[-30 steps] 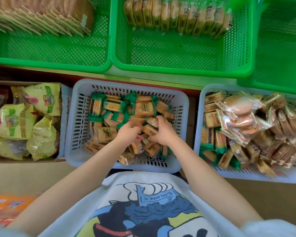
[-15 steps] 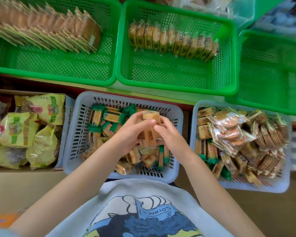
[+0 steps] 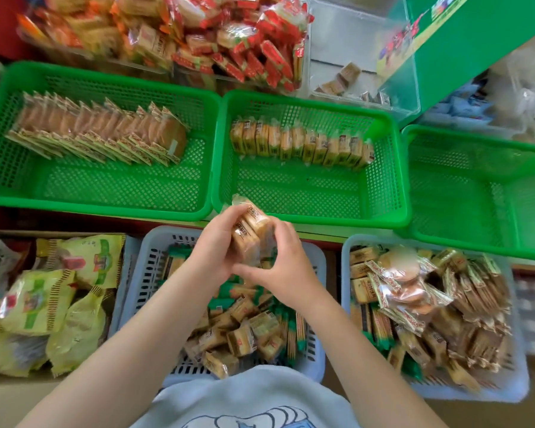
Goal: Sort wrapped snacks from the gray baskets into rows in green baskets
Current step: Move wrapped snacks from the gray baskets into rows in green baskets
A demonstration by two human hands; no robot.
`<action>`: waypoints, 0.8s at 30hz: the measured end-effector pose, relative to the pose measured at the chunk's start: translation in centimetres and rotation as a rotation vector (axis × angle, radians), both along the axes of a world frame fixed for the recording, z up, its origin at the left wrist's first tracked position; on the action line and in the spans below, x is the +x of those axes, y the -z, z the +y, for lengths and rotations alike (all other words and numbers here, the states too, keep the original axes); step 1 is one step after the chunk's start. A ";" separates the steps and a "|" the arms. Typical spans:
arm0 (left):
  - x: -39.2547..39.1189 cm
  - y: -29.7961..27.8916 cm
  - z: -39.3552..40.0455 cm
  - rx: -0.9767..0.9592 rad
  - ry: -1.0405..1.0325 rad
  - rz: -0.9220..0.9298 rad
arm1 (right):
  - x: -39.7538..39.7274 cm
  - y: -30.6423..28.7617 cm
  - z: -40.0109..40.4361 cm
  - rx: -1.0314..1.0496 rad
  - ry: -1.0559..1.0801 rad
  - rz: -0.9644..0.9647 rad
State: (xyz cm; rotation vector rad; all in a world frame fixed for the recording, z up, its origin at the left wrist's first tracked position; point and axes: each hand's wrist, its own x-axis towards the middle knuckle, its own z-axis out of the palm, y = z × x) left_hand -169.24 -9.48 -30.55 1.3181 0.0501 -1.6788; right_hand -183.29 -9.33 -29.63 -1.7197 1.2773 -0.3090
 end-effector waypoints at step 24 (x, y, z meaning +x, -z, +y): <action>8.4 7.5 -5.6 -0.245 0.866 -1.271 | 11.9 11.9 -20.5 0.527 0.656 0.029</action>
